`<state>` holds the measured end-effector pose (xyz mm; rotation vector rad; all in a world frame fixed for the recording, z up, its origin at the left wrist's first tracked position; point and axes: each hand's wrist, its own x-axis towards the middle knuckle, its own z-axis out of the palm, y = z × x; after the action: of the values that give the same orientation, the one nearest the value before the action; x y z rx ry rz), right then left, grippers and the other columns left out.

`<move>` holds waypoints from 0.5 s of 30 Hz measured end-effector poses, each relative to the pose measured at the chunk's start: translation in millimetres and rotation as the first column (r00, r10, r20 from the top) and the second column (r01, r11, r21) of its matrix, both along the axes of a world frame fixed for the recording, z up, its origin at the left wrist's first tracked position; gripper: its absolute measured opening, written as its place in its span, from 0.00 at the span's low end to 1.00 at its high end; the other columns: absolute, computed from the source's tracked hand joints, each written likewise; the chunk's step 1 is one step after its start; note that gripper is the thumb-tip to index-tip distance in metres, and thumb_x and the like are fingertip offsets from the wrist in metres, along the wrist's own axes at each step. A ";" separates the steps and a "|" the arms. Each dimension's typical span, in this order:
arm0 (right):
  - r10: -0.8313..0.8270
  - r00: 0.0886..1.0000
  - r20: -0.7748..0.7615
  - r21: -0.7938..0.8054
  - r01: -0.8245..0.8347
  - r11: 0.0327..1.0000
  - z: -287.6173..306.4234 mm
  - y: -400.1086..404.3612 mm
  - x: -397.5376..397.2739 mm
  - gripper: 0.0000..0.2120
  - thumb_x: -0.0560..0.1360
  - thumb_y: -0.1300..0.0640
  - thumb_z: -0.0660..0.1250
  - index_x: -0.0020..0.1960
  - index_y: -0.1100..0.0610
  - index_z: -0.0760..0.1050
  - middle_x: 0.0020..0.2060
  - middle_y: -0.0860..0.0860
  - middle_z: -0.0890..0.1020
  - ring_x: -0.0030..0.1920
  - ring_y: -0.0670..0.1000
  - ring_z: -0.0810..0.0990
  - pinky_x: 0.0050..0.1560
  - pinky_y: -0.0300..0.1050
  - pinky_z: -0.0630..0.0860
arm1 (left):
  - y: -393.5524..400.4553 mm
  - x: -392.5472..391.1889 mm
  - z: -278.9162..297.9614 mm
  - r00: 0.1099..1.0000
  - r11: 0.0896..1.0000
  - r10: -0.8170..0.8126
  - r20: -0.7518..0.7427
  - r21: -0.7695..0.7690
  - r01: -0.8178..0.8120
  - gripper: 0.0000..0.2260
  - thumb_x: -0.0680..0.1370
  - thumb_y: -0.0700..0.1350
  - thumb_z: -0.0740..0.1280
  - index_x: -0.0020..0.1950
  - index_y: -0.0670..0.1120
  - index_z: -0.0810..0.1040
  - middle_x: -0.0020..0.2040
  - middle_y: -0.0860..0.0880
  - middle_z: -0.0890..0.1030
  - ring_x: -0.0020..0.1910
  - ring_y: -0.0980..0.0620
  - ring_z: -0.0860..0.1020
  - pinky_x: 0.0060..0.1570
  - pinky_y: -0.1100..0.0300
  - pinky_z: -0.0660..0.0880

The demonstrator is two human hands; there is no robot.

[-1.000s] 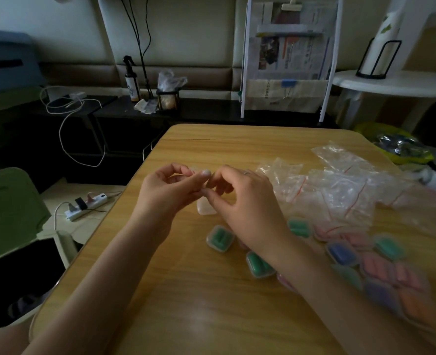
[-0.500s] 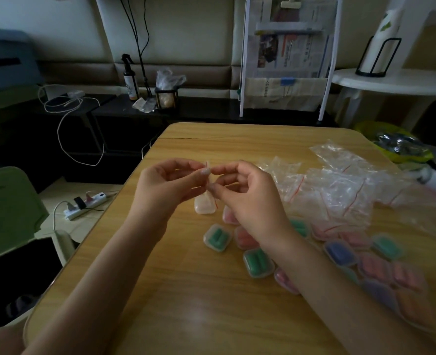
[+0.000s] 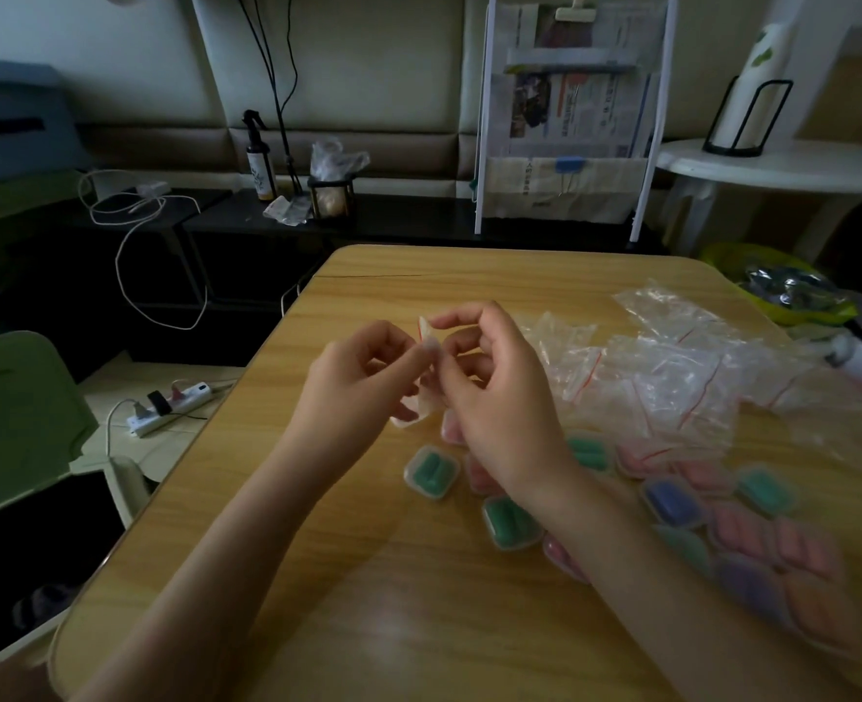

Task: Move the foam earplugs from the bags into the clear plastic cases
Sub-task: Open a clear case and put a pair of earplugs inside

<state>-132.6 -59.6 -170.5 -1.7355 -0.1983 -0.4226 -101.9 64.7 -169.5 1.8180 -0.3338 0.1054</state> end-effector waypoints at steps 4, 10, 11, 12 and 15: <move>-0.020 0.999 0.034 0.014 0.020 1.000 -2.5 0.5 0.2 0.09 0.79 0.63 0.61 0.57 0.54 0.69 0.40 0.47 0.77 0.33 0.42 0.79 0.29 0.31 0.71 | 1.0 0.0 1.3 0.996 0.999 0.027 0.088 0.029 -0.030 0.07 0.77 0.45 0.65 0.42 0.44 0.78 0.35 0.52 0.81 0.34 0.58 0.80 0.34 0.66 0.77; -0.004 1.000 0.025 -0.052 0.005 0.999 -5.9 5.8 0.1 0.07 0.81 0.53 0.59 0.49 0.57 0.67 0.33 0.48 0.75 0.28 0.40 0.74 0.28 0.31 0.69 | -7.8 -7.5 -0.1 0.971 0.989 0.052 0.233 0.121 -0.082 0.09 0.78 0.46 0.61 0.42 0.44 0.76 0.36 0.48 0.80 0.35 0.49 0.78 0.35 0.50 0.78; -0.015 0.999 0.033 -0.070 0.018 0.997 -5.6 6.0 0.2 0.08 0.81 0.52 0.58 0.46 0.56 0.68 0.30 0.45 0.74 0.28 0.40 0.74 0.28 0.31 0.69 | -9.5 -9.1 0.1 0.964 0.989 0.040 0.262 0.128 -0.076 0.09 0.79 0.45 0.61 0.42 0.43 0.75 0.35 0.47 0.79 0.34 0.47 0.78 0.34 0.49 0.77; -0.023 0.999 0.045 -0.083 0.026 0.996 -5.4 6.1 0.2 0.10 0.81 0.52 0.57 0.44 0.55 0.69 0.28 0.44 0.74 0.27 0.40 0.74 0.28 0.31 0.68 | -10.8 -9.9 0.0 0.957 0.989 0.030 0.287 0.129 -0.070 0.09 0.79 0.44 0.60 0.41 0.42 0.75 0.35 0.46 0.79 0.33 0.47 0.76 0.33 0.50 0.76; -0.021 0.995 0.096 -0.107 0.031 0.994 -5.4 6.0 -0.6 0.15 0.82 0.52 0.54 0.39 0.52 0.71 0.24 0.42 0.72 0.25 0.43 0.72 0.27 0.34 0.66 | -13.9 -12.9 1.1 0.944 0.990 0.020 0.329 0.128 -0.065 0.10 0.79 0.40 0.59 0.38 0.43 0.72 0.32 0.46 0.75 0.28 0.51 0.71 0.27 0.59 0.68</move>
<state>-133.2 -53.7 -175.9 -1.8274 -0.2707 -0.5221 -114.8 50.9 -168.4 1.9449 -0.5473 0.4279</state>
